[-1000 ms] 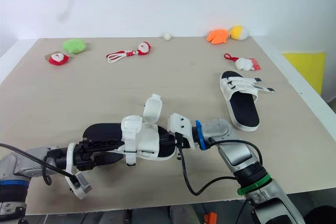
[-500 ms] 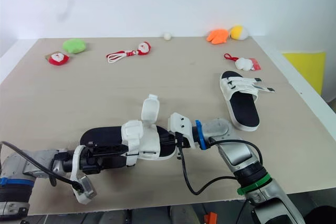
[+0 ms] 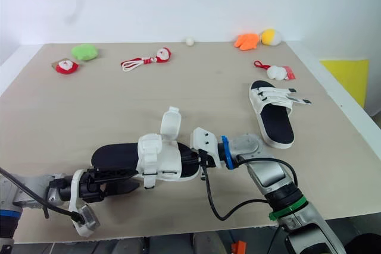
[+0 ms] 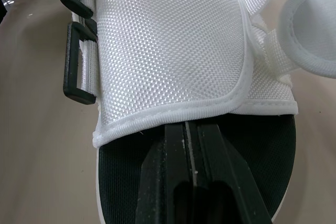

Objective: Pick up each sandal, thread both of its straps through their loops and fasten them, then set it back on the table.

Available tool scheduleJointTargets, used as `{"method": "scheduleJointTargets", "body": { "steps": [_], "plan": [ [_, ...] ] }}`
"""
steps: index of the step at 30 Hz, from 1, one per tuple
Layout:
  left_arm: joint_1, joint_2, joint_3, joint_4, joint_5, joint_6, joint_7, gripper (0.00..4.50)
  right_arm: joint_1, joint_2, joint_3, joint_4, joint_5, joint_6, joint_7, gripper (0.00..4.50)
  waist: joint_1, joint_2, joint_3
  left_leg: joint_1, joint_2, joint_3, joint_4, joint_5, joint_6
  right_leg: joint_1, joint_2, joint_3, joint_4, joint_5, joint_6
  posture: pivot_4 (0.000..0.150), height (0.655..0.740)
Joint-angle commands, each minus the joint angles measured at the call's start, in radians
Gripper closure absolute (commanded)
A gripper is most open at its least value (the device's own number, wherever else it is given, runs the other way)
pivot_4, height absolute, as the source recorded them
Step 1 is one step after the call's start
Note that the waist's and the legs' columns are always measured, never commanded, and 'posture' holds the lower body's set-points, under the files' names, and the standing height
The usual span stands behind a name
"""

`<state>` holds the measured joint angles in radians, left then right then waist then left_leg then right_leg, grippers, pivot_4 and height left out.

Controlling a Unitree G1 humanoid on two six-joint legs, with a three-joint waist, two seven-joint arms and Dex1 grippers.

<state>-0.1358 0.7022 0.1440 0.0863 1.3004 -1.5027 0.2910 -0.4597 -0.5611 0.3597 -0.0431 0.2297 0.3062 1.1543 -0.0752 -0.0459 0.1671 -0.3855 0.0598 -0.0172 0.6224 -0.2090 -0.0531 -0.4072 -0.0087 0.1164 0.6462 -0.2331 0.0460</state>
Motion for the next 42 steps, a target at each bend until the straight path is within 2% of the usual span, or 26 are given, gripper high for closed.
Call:
{"method": "scheduleJointTargets", "body": {
  "steps": [1,5,14,23,34,37,38,39,40,42],
  "plan": [
    [0.007,0.042,-0.082,-0.062,0.078,0.083,0.131,0.01,0.006,-0.013,0.023,0.052,-0.055,0.016,-0.009,4.5,0.0,0.0,0.0,0.0,0.0,0.0,0.0,0.0,0.0,0.0,0.0,0.0,0.0,0.0,0.0,0.15,0.74],
    [-0.006,0.104,-0.217,-0.1,0.172,0.199,0.263,0.01,0.006,-0.015,0.024,0.051,-0.054,0.016,-0.008,4.5,0.0,0.0,0.0,0.001,0.0,0.002,0.0,0.001,0.001,0.0,-0.001,0.0,0.0,0.0,0.0,0.15,0.74],
    [-0.092,0.174,-0.423,-0.089,0.172,0.357,0.36,0.01,0.011,-0.019,0.019,0.041,-0.052,0.02,-0.012,4.5,0.0,0.0,0.0,0.002,0.0,0.009,0.0,0.002,0.004,0.0,-0.004,0.002,0.001,0.001,0.0,0.15,0.74],
    [-0.14,0.197,-0.534,-0.078,0.116,0.422,0.358,0.01,0.013,-0.02,0.016,0.037,-0.051,0.025,-0.015,4.5,0.0,0.0,-0.001,0.002,0.0,0.01,0.0,0.002,0.004,0.0,-0.005,0.003,0.001,0.001,0.0,0.15,0.74],
    [-0.158,0.206,-0.592,-0.073,0.077,0.452,0.35,0.01,0.013,-0.018,0.016,0.037,-0.051,0.025,-0.017,4.5,0.0,0.0,-0.001,0.002,-0.001,0.011,0.0,0.003,0.004,0.001,-0.005,0.004,0.001,0.001,0.0,0.15,0.74],
    [-0.16,0.207,-0.613,-0.071,0.072,0.443,0.353,1.29,0.013,-0.018,0.016,0.036,-0.052,0.026,-0.017,4.5,0.0,0.0,-0.001,0.002,-0.001,0.011,0.0,0.003,0.004,0.0,-0.005,0.004,0.001,0.001,0.001,0.15,0.74],
    [-0.16,0.209,-0.619,-0.072,0.073,0.444,0.355,1.88,0.013,-0.018,0.016,0.035,-0.051,0.027,-0.018,4.5,0.0,-0.001,-0.001,0.002,-0.001,0.011,0.0,0.003,0.004,0.0,-0.005,0.004,0.001,0.001,0.0,0.15,0.74],
    [-0.16,0.21,-0.625,-0.074,0.072,0.444,0.356,2.15,0.013,-0.018,0.016,0.035,-0.051,0.027,-0.018,4.5,0.0,-0.001,-0.001,0.002,-0.001,0.011,0.0,0.003,0.004,0.0,-0.005,0.004,0.001,0.001,0.001,0.15,0.74],
    [-0.161,0.212,-0.631,-0.076,0.071,0.443,0.358,2.74,0.014,-0.018,0.016,0.034,-0.051,0.028,-0.018,4.5,0.001,-0.001,-0.001,0.002,-0.001,0.011,0.0,0.003,0.004,0.0,-0.005,0.005,0.001,0.001,0.001,0.15,0.74],
    [-0.16,0.217,-0.64,-0.078,0.069,0.442,0.362,3.59,0.015,-0.019,0.016,0.034,-0.052,0.028,-0.018,4.5,0.001,0.0,-0.002,0.003,-0.001,0.011,0.0,0.003,0.005,0.001,-0.005,0.005,0.001,0.001,0.001,0.15,0.74]
  ]
}}
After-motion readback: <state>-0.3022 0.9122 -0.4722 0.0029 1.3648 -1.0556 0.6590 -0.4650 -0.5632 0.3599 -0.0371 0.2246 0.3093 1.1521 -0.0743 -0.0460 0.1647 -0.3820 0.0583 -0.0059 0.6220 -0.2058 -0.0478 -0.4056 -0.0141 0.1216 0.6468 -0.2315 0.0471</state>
